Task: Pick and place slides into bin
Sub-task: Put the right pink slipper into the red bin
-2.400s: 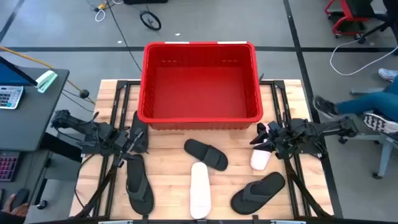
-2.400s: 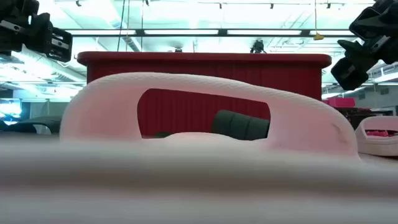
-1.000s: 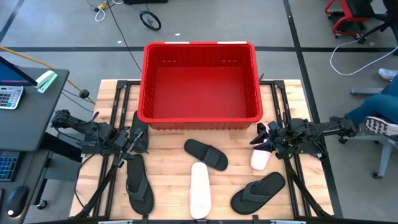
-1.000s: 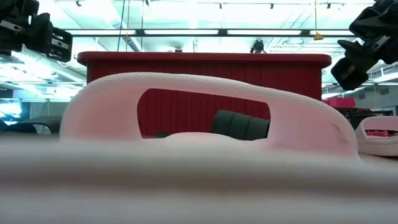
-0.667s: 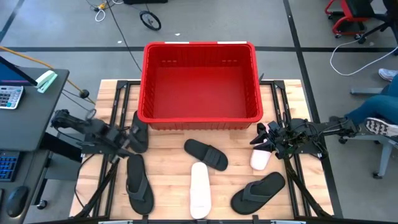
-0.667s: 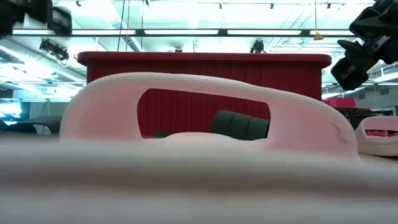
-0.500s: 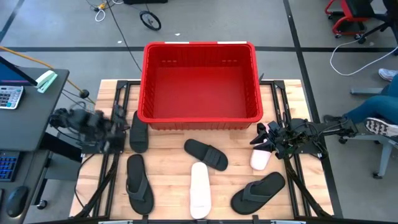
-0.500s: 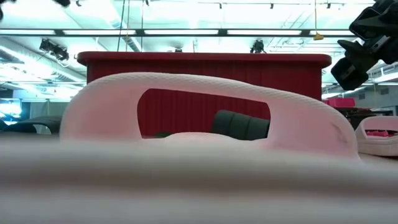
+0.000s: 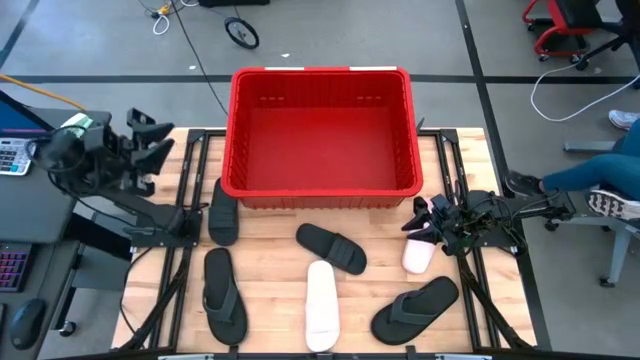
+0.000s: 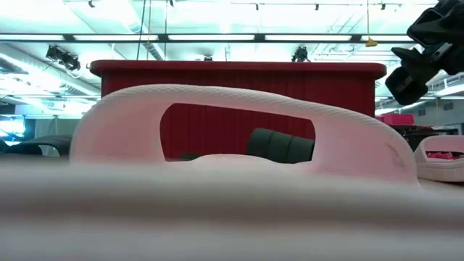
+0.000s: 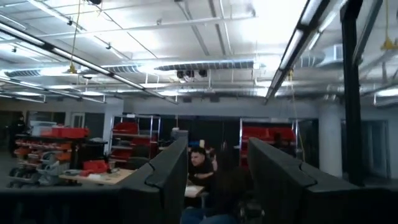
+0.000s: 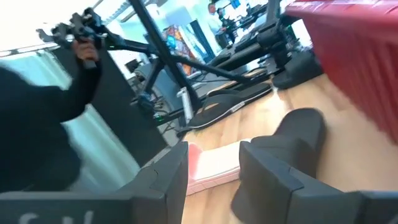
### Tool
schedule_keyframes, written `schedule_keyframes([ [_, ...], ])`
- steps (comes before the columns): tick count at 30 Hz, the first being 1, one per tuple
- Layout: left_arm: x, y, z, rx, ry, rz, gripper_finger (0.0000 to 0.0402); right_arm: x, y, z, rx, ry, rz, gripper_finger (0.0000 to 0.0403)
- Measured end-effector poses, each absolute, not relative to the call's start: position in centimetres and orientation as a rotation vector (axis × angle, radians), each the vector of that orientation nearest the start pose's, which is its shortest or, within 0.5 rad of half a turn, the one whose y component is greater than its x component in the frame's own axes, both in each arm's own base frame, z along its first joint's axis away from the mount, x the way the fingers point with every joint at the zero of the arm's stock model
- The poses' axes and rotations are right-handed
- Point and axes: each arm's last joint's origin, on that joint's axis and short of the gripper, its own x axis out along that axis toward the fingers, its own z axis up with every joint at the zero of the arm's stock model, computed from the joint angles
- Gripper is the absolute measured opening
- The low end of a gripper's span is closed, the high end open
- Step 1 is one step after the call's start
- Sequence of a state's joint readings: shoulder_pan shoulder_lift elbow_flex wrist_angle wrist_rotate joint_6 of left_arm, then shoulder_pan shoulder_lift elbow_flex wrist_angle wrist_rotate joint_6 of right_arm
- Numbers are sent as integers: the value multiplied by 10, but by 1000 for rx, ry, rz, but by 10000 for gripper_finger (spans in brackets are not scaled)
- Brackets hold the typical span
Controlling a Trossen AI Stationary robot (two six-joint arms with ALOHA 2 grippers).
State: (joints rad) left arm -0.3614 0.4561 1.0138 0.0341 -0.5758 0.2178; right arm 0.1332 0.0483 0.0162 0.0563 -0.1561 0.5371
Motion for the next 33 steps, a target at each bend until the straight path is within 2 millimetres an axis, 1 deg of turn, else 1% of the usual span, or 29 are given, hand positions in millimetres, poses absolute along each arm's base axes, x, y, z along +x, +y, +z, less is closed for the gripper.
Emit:
schedule_keyframes([
  [1, 38, 2, 458, -75, -513, 260, 172, 98, 17, 172, 542, 43, 284, 149],
  [4, 39, 2, 471, -157, -542, 242, 172, 98, 17, 179, 654, -16, 302, 149],
  [7, 42, 1, 479, -199, -549, 229, 172, 96, 16, 191, 693, -146, 306, 149],
  [9, 43, 0, 482, -199, -550, 229, 172, 93, 15, 201, 694, -266, 320, 149],
  [11, 45, 0, 482, -196, -547, 230, 172, 87, 13, 214, 680, -418, 337, 149],
  [14, 48, -1, 481, -191, -537, 229, 172, 76, 11, 231, 612, -634, 376, 149],
  [17, 47, -1, 482, -193, -541, 230, 172, 60, 9, 250, 539, -856, 404, 149],
  [19, 47, -1, 482, -206, -544, 228, 172, 52, 8, 263, 521, -931, 414, 149],
  [21, 48, -1, 481, -242, -542, 216, 172, 48, 8, 277, 543, -937, 428, 149],
  [23, 48, -1, 480, -237, -528, 215, 172, 43, 7, 297, 541, -935, 427, 149],
  [25, 50, -2, 477, -223, -497, 217, 172, 41, 7, 321, 507, -907, 401, 149],
  [27, 52, -3, 473, -205, -452, 217, 172, 45, 7, 348, 487, -831, 375, 149],
  [30, 55, -4, 467, -230, -388, 205, 172, 67, 12, 388, 481, -640, 390, 149],
  [33, 58, -5, 460, -254, -326, 198, 172, 106, 20, 416, 508, -372, 449, 149],
])
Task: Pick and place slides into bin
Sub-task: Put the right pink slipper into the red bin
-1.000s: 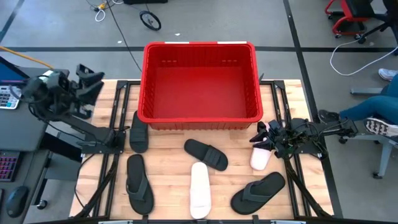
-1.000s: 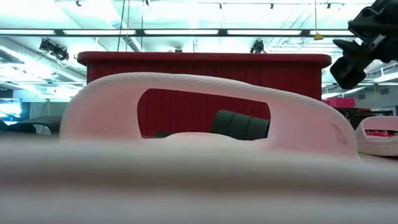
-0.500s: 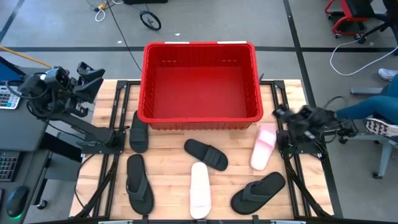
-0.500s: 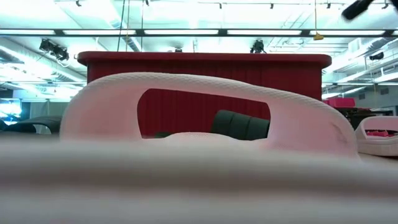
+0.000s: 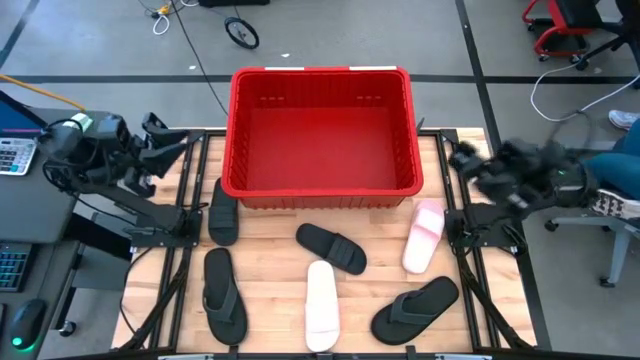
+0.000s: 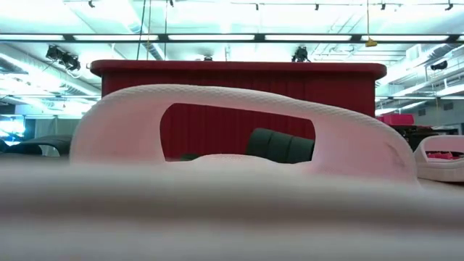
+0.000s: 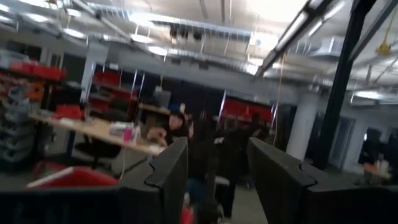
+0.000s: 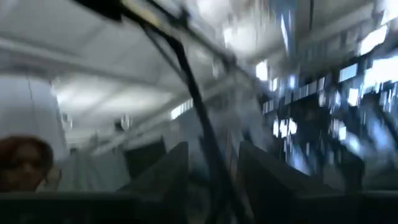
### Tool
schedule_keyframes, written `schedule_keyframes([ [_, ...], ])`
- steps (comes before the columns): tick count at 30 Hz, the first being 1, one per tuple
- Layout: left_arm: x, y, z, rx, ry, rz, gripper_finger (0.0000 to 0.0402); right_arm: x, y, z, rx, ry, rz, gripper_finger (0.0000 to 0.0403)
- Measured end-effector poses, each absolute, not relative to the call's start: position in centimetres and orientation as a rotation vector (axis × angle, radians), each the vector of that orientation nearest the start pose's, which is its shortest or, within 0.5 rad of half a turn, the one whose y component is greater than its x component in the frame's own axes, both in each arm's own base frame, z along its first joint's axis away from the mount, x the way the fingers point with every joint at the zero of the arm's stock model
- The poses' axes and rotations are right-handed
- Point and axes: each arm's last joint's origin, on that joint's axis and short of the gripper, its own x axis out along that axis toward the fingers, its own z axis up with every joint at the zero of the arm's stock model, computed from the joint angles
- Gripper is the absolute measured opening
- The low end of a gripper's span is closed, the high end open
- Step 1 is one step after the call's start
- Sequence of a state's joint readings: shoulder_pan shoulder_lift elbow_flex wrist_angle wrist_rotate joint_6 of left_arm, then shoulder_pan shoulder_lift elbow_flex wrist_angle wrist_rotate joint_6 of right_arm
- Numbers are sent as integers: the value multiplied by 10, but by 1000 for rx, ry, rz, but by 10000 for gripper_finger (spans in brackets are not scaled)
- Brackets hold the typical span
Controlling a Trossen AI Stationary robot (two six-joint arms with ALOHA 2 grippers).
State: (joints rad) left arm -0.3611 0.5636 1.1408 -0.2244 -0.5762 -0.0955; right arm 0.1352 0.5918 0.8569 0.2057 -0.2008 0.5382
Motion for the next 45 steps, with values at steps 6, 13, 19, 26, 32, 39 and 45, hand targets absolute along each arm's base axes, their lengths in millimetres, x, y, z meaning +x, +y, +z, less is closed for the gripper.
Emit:
schedule_keyframes([
  [6, 60, -6, 453, -223, -251, 201, 172, 189, 59, 400, 848, 577, 530, 149],
  [13, 60, -6, 453, -222, -251, 201, 172, 206, 135, 327, 1017, 1634, 425, 149],
  [19, 60, -6, 452, -213, -245, 202, 172, 199, 167, 279, 771, 1932, 201, 149],
  [26, 60, -6, 452, -176, -235, 207, 172, 205, 167, 257, 572, 1752, -245, 149],
  [32, 60, -6, 450, -176, -223, 207, 172, 189, 140, 259, 252, 1608, -697, 149],
  [39, 60, -6, 451, -183, -224, 205, 172, 190, 127, 240, 226, 1550, -712, 149],
  [45, 60, -6, 450, -238, -228, 198, 172, 183, 118, 209, 308, 1606, -780, 149],
])
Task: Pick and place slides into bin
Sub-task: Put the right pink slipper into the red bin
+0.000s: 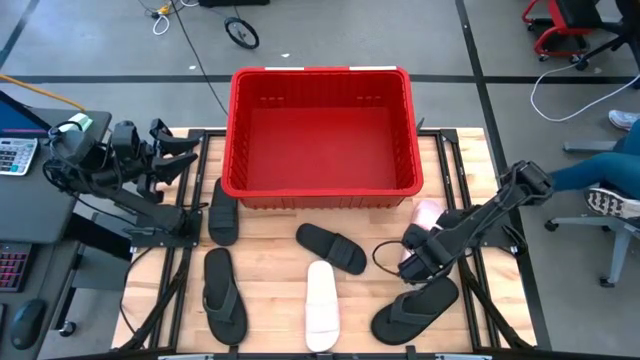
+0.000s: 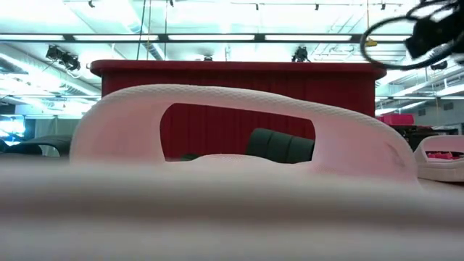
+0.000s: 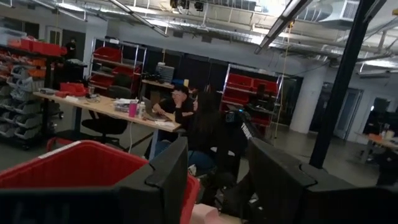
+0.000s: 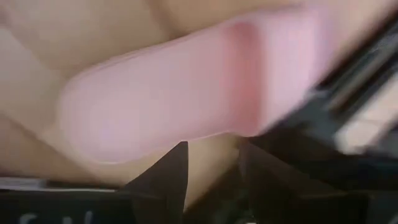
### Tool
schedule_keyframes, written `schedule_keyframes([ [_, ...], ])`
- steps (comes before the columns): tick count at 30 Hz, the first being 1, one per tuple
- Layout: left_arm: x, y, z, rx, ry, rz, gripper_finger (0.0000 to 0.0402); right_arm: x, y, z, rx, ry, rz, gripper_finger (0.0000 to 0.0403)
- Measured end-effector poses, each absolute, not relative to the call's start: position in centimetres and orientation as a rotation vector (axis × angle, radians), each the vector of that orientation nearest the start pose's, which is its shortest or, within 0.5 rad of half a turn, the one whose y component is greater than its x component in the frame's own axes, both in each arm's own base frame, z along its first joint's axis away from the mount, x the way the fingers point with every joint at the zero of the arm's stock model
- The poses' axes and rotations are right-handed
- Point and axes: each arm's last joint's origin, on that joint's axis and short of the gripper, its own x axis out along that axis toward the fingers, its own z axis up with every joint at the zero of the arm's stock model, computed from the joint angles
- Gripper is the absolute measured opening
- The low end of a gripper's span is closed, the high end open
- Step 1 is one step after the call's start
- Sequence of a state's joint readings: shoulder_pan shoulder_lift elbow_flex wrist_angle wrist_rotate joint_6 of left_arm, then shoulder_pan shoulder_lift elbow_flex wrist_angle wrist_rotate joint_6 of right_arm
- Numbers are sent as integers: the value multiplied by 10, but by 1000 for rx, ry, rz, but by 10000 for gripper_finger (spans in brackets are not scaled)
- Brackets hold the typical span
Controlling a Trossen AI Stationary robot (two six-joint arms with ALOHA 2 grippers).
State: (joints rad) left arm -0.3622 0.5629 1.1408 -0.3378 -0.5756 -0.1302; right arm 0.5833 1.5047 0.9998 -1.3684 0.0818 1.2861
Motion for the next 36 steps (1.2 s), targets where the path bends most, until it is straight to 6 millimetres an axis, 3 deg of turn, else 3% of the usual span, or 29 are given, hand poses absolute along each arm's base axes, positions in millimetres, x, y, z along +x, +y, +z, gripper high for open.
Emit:
schedule_keyframes([
  [7, 60, -6, 450, -272, -226, 195, 172, 201, 143, 195, 463, 1507, -518, 149],
  [36, 61, -6, 445, -281, -184, 197, 172, 215, 156, 141, 219, 1607, -581, 154],
])
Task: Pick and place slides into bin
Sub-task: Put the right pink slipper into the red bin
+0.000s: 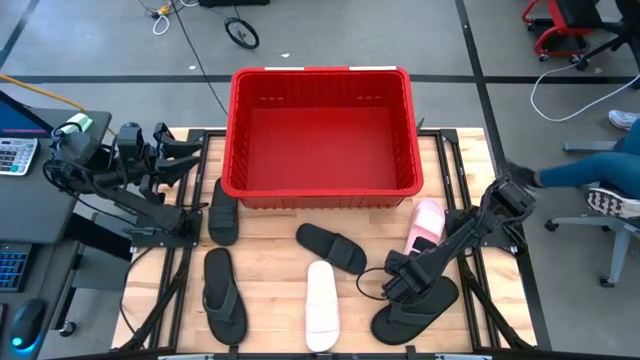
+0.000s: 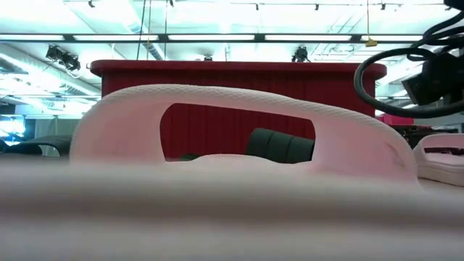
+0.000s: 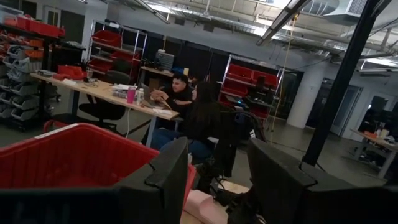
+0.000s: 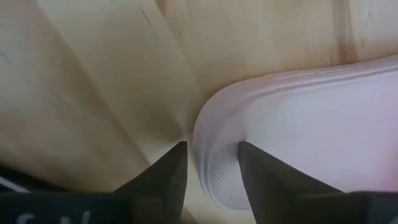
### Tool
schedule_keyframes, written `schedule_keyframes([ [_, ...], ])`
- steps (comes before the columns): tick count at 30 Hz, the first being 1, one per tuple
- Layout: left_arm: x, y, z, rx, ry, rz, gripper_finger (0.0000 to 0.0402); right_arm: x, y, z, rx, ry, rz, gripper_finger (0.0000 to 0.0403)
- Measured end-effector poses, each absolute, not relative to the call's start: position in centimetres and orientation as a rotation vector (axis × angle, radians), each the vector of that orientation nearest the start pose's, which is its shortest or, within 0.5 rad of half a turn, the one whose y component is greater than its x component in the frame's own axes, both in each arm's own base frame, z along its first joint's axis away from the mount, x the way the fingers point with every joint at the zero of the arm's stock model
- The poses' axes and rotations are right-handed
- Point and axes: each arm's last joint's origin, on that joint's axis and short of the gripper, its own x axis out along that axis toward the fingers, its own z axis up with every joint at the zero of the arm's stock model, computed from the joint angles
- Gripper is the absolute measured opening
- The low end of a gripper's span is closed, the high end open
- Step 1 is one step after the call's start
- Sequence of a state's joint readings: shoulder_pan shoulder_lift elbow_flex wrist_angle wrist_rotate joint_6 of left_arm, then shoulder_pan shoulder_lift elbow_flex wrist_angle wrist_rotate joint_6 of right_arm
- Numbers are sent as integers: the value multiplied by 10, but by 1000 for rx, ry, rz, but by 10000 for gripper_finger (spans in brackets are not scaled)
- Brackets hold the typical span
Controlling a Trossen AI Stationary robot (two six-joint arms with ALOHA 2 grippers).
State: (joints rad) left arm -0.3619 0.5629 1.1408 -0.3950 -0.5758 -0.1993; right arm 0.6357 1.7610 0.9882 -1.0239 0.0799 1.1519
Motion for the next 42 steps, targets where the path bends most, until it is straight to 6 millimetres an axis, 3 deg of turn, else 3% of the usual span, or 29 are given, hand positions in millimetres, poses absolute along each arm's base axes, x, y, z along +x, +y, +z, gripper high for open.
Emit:
schedule_keyframes([
  [8, 61, -6, 445, -281, -184, 196, 172, 215, 155, 140, 237, 1580, -621, 138],
  [16, 61, -6, 445, -281, -184, 196, 172, 215, 155, 131, 312, 1576, -585, 46],
  [18, 61, -6, 445, -281, -184, 196, 172, 214, 155, 135, 333, 1564, -580, 20],
  [21, 61, -6, 445, -280, -183, 196, 172, 213, 153, 147, 384, 1531, -567, 17],
  [31, 62, -6, 445, -284, -180, 196, 172, 200, 149, 218, 746, 1310, -454, 14],
  [38, 62, -6, 444, -332, -183, 192, 172, 198, 162, 293, 995, 972, -11, 13],
  [42, 62, -6, 444, -336, -184, 192, 172, 194, 160, 351, 977, 659, 204, 13],
])
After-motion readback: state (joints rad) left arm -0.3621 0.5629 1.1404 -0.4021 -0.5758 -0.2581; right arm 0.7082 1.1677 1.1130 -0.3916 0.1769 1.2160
